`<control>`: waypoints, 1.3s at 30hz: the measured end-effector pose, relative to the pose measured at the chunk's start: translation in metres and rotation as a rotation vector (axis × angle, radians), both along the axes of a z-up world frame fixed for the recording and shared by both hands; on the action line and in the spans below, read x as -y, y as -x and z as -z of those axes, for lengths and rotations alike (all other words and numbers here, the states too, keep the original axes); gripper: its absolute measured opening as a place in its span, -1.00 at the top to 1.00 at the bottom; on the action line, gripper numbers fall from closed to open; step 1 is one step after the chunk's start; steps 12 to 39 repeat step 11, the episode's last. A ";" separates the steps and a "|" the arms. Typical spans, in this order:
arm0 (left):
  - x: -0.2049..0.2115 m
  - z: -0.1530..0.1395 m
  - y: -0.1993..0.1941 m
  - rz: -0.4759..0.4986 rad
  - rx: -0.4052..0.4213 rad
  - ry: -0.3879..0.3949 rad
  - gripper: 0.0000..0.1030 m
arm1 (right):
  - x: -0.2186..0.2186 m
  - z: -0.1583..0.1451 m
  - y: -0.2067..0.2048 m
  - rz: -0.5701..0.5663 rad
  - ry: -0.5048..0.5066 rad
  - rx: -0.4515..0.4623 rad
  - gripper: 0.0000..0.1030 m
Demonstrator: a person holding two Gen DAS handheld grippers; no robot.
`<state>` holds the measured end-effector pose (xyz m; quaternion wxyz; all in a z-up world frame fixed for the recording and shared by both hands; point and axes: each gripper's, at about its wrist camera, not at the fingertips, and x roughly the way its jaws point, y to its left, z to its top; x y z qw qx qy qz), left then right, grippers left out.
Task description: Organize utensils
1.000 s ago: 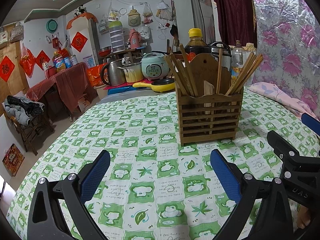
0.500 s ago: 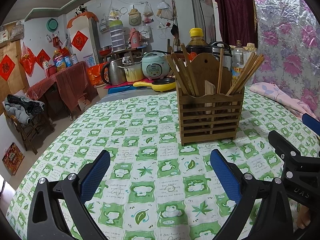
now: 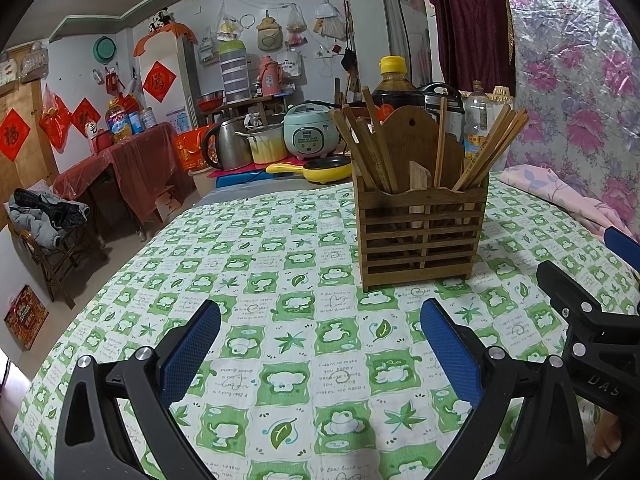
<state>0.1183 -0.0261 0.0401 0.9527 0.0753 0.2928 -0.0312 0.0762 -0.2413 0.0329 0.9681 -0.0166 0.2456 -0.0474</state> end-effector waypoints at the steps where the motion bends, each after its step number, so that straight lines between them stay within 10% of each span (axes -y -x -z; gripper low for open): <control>1: 0.000 0.000 0.000 0.000 0.001 0.000 -0.91 | 0.000 0.000 0.000 0.000 0.000 0.000 -0.89; 39: -0.002 -0.001 -0.002 -0.018 -0.001 0.011 -0.91 | 0.000 0.000 0.000 0.000 0.001 0.000 -0.89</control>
